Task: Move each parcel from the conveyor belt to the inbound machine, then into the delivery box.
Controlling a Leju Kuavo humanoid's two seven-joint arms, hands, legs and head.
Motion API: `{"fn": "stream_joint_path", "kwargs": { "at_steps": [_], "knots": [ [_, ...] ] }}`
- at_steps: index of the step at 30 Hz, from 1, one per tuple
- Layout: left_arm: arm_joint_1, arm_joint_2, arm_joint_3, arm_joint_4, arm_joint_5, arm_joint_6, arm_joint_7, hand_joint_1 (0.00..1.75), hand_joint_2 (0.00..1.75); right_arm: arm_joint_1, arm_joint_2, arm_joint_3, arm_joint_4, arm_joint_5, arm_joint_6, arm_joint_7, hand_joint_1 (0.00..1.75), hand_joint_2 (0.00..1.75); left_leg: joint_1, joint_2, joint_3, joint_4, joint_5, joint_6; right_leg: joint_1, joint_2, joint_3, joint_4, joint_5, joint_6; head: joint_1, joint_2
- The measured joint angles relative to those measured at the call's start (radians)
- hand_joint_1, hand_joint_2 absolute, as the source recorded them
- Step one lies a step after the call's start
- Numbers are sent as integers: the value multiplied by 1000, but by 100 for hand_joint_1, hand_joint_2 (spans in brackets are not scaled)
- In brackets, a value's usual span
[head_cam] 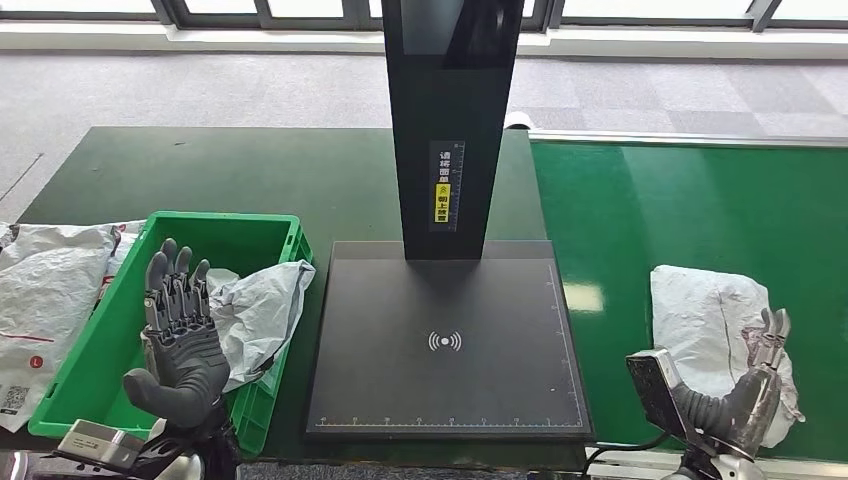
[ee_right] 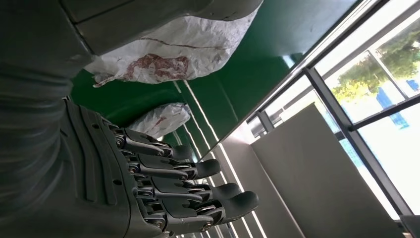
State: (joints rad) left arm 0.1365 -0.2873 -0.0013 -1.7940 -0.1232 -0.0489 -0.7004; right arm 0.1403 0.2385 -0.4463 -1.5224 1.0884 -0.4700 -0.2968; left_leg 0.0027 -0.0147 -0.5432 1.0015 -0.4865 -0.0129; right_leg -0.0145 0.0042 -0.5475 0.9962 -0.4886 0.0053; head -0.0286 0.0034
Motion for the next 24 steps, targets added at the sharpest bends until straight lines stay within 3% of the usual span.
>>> {"fn": "stream_joint_path", "kwargs": {
  "at_steps": [6,10,17,24],
  "knots": [
    [0,-1,0,6,-7,-18,0,0,0,-20,-13,-58,52,73,30,49,0,175,0,0,0,0,0,0,0,0,0,0,0,0,0,0],
    [-5,-2,0,21,-16,-25,42,0,0,-57,-60,-148,172,158,48,76,0,175,0,0,0,1,0,1,-1,0,0,0,0,1,0,0],
    [-34,-8,-20,68,-123,138,114,0,0,-110,-153,-268,411,294,46,116,0,175,0,0,-1,1,0,1,-1,0,-1,-1,1,1,0,0],
    [-73,-3,-40,114,-125,155,120,0,0,-167,-226,-314,622,350,50,184,0,175,0,0,-1,1,0,1,-1,0,-1,0,1,1,0,0]
  ]
}}
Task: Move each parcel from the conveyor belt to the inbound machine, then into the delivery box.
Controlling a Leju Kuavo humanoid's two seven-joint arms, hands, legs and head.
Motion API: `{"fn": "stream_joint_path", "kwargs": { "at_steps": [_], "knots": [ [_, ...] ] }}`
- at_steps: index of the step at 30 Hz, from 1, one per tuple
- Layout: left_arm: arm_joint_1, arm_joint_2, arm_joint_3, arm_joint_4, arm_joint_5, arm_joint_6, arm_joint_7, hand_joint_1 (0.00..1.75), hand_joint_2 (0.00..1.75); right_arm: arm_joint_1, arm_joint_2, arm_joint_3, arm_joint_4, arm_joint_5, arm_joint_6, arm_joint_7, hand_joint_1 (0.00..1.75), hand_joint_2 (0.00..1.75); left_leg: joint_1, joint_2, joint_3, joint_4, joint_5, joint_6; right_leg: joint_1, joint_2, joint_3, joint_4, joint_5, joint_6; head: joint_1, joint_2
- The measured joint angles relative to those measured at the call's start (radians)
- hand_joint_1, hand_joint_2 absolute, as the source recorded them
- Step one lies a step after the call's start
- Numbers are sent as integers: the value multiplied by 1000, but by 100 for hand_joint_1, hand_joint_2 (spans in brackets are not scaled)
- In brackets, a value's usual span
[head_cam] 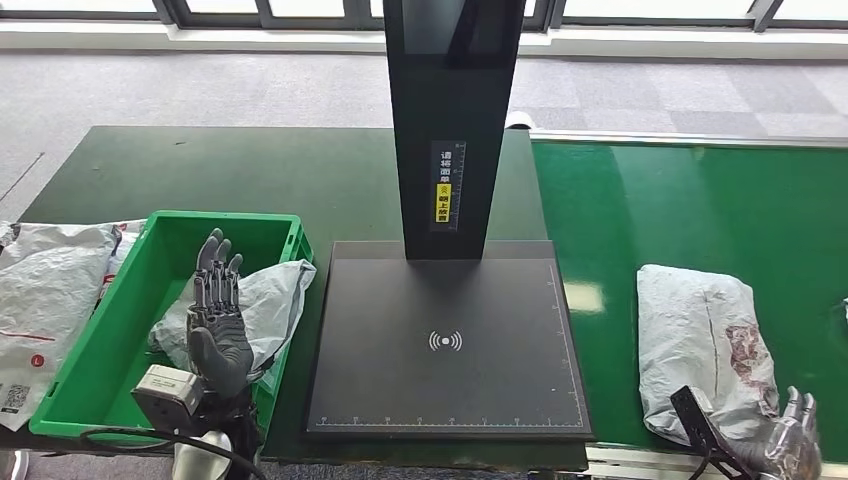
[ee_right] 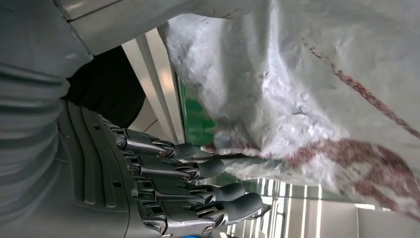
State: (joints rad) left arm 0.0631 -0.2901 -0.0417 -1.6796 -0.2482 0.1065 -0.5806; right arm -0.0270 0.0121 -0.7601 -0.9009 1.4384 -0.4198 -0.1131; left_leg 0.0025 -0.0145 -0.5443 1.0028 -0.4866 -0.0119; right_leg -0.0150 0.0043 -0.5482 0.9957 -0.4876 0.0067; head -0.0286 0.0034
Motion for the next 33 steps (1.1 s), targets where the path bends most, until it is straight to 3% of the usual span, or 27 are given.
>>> {"fn": "stream_joint_path", "kwargs": {
  "at_steps": [4,8,20,27,33],
  "knots": [
    [-15,4,-6,23,0,0,1,0,0,-8,-7,-8,44,8,4,2,0,175,0,0,0,0,0,0,0,0,0,0,0,0,0,0],
    [-21,6,-8,40,-2,3,2,0,0,-13,-5,-9,58,-4,26,-41,175,175,0,0,-1,0,0,0,0,0,0,0,0,0,0,0],
    [-11,13,-9,56,-4,22,0,0,0,-35,43,22,49,-180,33,-157,175,175,0,0,-1,0,0,0,0,0,0,0,0,0,0,0],
    [-10,14,-14,59,-4,22,-2,0,0,14,90,37,-86,-283,46,-224,175,175,0,-1,-2,0,0,0,0,-1,-1,0,0,0,0,0],
    [1,14,-14,58,-4,26,-8,0,0,82,154,47,-302,-550,-22,-407,175,175,0,-2,-2,0,0,0,0,-1,-1,0,0,0,0,0]
  ]
}}
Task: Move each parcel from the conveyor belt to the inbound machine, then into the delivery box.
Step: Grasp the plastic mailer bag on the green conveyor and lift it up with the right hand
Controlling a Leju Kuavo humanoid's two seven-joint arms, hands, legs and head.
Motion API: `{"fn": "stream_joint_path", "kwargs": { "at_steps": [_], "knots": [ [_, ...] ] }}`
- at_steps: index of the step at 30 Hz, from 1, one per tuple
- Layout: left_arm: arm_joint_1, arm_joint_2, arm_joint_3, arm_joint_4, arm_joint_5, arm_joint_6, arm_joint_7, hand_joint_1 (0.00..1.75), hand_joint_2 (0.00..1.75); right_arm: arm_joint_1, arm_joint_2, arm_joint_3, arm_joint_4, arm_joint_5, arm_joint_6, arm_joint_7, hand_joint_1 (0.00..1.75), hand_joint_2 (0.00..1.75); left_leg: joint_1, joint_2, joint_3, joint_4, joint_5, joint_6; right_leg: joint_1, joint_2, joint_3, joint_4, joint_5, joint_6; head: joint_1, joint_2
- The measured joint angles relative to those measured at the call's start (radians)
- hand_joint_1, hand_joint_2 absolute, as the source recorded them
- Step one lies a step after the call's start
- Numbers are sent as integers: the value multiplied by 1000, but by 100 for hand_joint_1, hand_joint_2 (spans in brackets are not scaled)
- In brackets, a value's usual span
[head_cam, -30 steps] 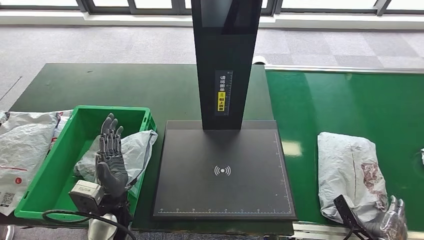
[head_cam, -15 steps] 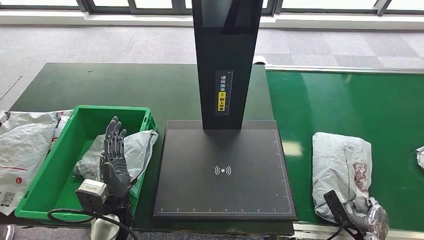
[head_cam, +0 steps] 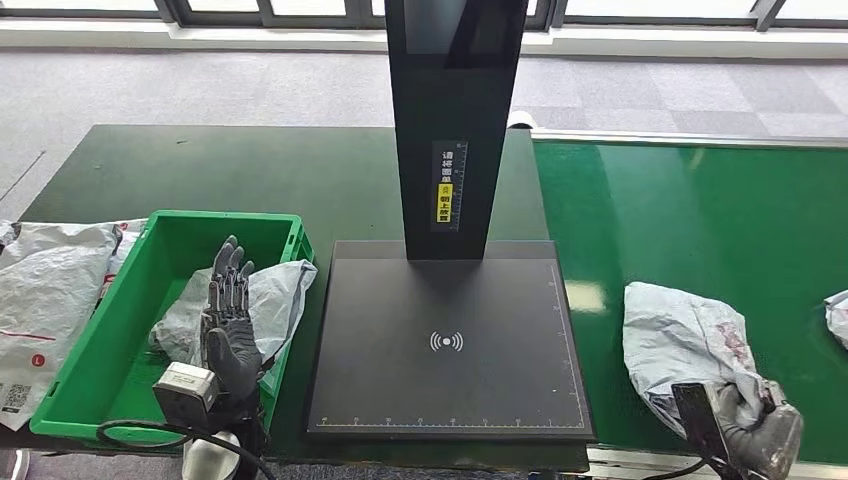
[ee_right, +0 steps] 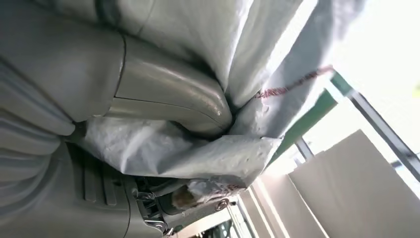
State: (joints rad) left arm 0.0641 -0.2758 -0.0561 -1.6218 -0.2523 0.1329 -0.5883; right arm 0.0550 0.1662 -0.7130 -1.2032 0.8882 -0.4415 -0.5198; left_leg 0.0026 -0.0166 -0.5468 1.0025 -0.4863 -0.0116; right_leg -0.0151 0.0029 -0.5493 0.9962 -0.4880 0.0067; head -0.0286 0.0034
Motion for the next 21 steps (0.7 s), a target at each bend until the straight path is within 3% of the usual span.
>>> {"fn": "stream_joint_path", "kwargs": {
  "at_steps": [11,17,21],
  "knots": [
    [7,0,-2,-1,14,1,-12,0,0,131,106,90,-395,-199,-68,-164,175,175,0,0,0,0,0,0,0,0,0,0,0,0,0,0],
    [-15,0,-13,19,25,-13,-14,0,0,173,107,304,-537,-133,-219,-139,175,175,0,3,1,0,0,0,0,2,0,0,0,0,0,0],
    [-33,0,-25,34,34,-19,-14,0,0,170,93,422,-562,-80,-251,-103,175,175,0,3,1,0,1,0,0,2,0,0,1,0,0,0]
  ]
}}
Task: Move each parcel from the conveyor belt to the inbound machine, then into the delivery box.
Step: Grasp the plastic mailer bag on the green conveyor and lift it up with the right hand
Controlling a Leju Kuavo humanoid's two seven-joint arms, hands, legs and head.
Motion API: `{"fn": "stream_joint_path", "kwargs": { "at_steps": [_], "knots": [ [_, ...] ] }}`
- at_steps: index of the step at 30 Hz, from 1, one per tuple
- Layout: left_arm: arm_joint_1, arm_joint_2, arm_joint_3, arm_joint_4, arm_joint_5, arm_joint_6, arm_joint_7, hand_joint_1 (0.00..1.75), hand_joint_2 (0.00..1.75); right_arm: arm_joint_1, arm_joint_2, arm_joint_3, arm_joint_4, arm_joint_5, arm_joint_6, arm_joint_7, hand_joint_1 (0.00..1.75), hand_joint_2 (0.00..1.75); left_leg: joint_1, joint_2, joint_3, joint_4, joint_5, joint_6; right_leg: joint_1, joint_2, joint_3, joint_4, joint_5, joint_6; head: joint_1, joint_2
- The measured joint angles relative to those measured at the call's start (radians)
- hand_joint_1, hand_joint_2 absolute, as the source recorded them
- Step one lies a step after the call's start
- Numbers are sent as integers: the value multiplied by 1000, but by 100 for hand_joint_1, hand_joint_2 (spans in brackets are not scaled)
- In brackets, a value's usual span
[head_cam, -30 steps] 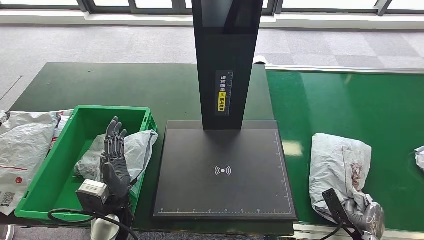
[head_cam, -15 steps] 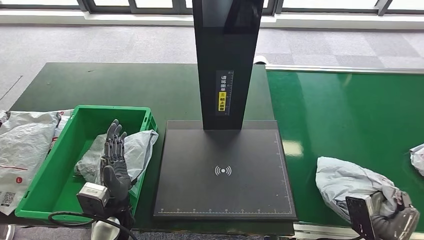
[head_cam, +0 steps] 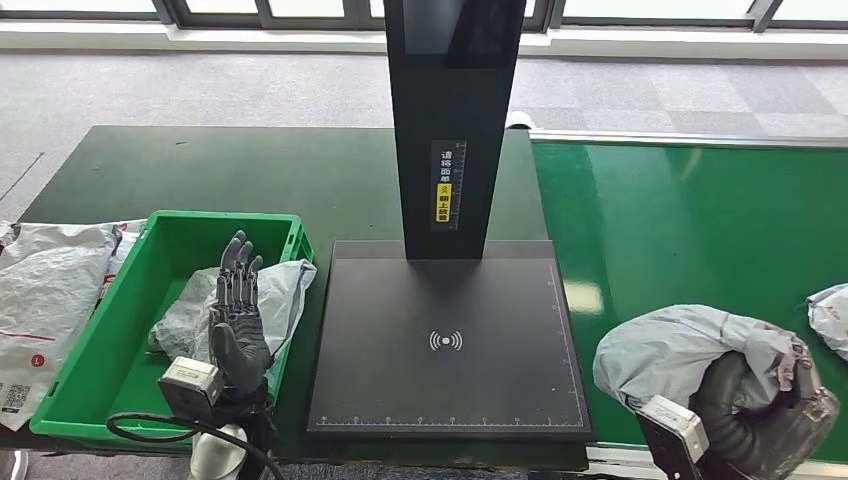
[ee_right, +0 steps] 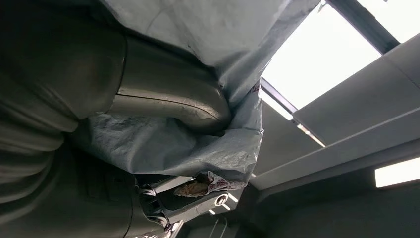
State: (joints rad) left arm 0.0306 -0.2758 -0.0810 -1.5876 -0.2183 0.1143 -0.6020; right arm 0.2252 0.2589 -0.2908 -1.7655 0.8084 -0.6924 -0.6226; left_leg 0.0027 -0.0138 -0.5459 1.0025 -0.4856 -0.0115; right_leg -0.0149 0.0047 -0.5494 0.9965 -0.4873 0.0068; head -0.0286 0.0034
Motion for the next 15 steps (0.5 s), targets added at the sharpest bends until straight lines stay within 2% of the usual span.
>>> {"fn": "stream_joint_path", "kwargs": {
  "at_steps": [7,10,15],
  "knots": [
    [-11,0,-10,21,5,-8,0,0,0,-20,-26,84,-7,6,9,27,175,175,0,0,-1,0,0,0,0,0,0,0,0,0,0,0],
    [-30,0,-18,40,8,-21,1,0,0,-97,-49,131,36,13,41,64,175,175,0,2,-1,0,0,0,0,1,-1,0,1,0,0,0],
    [-65,-1,-39,81,22,-24,2,0,0,-260,-70,237,245,61,43,104,175,175,0,3,0,0,4,0,0,2,-1,0,4,0,0,0]
  ]
}}
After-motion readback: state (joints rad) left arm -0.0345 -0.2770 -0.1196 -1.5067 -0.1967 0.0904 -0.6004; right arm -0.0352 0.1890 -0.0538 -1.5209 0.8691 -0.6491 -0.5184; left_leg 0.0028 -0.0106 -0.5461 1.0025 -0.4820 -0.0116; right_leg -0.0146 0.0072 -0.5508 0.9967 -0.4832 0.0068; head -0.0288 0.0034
